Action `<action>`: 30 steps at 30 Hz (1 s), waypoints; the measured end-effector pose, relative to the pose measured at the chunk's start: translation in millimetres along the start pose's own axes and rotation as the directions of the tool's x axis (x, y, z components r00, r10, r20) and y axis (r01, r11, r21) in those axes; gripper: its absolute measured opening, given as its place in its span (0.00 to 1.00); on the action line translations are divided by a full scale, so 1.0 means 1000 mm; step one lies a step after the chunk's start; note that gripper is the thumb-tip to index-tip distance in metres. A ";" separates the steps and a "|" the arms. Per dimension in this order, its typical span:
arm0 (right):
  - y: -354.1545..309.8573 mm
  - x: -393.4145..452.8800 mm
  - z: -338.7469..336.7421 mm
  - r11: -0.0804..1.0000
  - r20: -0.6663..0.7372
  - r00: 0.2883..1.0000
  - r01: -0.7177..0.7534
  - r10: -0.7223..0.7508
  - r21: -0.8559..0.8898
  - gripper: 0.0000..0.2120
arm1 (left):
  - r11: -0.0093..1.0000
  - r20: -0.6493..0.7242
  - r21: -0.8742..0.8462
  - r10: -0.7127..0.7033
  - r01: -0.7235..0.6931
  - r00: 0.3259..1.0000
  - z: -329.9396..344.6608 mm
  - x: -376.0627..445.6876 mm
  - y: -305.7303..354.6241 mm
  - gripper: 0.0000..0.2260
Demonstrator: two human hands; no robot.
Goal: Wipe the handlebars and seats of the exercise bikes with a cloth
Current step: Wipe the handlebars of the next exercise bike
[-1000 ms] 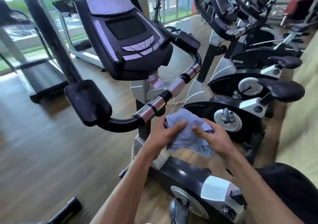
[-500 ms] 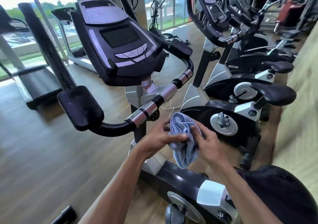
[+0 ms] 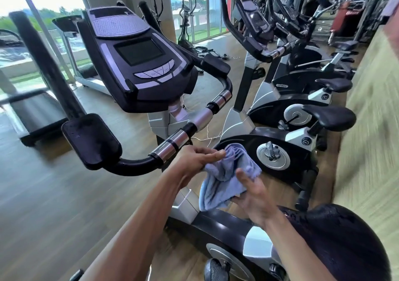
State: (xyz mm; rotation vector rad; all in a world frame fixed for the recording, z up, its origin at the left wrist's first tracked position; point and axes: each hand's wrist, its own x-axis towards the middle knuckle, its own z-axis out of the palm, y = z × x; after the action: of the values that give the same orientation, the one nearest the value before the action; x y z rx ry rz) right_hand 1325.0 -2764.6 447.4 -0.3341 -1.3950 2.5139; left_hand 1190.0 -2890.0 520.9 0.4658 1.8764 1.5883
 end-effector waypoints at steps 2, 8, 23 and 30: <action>0.004 0.004 0.001 0.999 -0.149 0.989 0.004 0.002 0.042 0.23 | 0.997 0.035 -0.082 0.000 0.003 0.999 -0.004 -0.002 0.006 0.18; 0.003 0.005 -0.014 0.943 -0.296 0.953 0.036 0.067 0.331 0.24 | 0.975 -0.047 -0.181 0.123 -0.130 0.991 -0.009 -0.005 0.016 0.10; -0.077 0.029 -0.007 0.565 0.151 0.967 0.242 -0.204 -0.789 0.09 | 0.752 0.247 0.582 0.200 -0.310 0.948 -0.027 0.007 0.114 0.11; -0.096 0.023 -0.010 0.942 0.097 0.990 0.125 -0.099 -0.311 0.19 | 0.966 0.299 0.111 0.194 -0.236 0.934 -0.018 -0.003 0.061 0.25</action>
State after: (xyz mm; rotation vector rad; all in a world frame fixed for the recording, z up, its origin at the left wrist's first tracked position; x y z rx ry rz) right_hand 1316.7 -2700.2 521.9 -0.2060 -1.7999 2.2319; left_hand 1172.4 -2892.4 581.9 0.9433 1.7693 1.4323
